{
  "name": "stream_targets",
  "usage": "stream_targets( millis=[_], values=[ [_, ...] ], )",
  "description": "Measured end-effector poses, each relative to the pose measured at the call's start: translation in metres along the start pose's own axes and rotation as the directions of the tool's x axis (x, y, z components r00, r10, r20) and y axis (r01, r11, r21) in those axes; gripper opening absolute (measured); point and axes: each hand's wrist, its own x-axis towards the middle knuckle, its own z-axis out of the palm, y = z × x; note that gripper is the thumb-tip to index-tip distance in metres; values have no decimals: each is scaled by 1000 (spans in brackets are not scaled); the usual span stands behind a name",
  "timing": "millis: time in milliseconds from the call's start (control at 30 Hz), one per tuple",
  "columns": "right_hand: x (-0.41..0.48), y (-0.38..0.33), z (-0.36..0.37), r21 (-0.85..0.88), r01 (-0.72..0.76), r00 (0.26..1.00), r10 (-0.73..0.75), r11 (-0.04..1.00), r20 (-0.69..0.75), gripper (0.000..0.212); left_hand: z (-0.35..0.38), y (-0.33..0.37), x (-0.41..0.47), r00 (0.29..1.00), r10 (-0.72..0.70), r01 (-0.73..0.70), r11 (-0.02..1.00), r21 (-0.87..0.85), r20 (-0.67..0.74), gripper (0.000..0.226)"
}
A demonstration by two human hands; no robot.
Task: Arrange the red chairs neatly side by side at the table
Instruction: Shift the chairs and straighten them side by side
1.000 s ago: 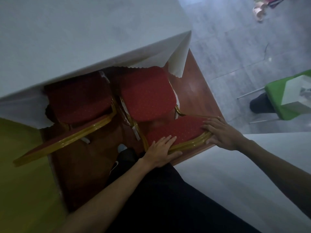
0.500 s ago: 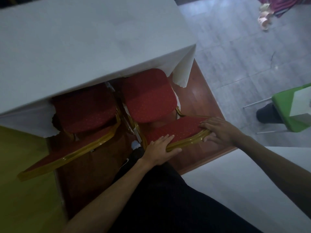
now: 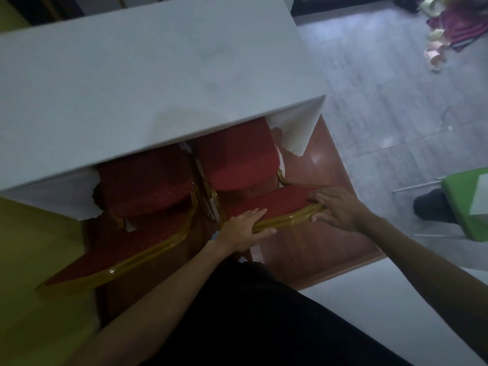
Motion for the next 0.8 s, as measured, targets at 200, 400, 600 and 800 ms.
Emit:
stream_targets(
  millis=[200, 400, 600, 800],
  values=[
    [15, 1, -8, 15, 15, 1000, -15, 1000, -5, 80, -16, -3, 6, 1000, -10, 10, 1000, 3, 19, 82],
    [15, 4, -4, 22, 22, 1000, -22, 1000, -22, 80, -17, -3, 4, 1000, -1, 1, 1000, -2, 19, 84],
    [17, 7, 1, 5, 8, 1000, -8, 1000, -14, 78, -18, -2, 4, 1000, -15, 15, 1000, 4, 12, 81],
    [22, 13, 0, 35, 53, 998, -52, 998, -22, 76, -22, 3, 5, 995, -90, 89, 996, 15, 40, 82]
  ],
)
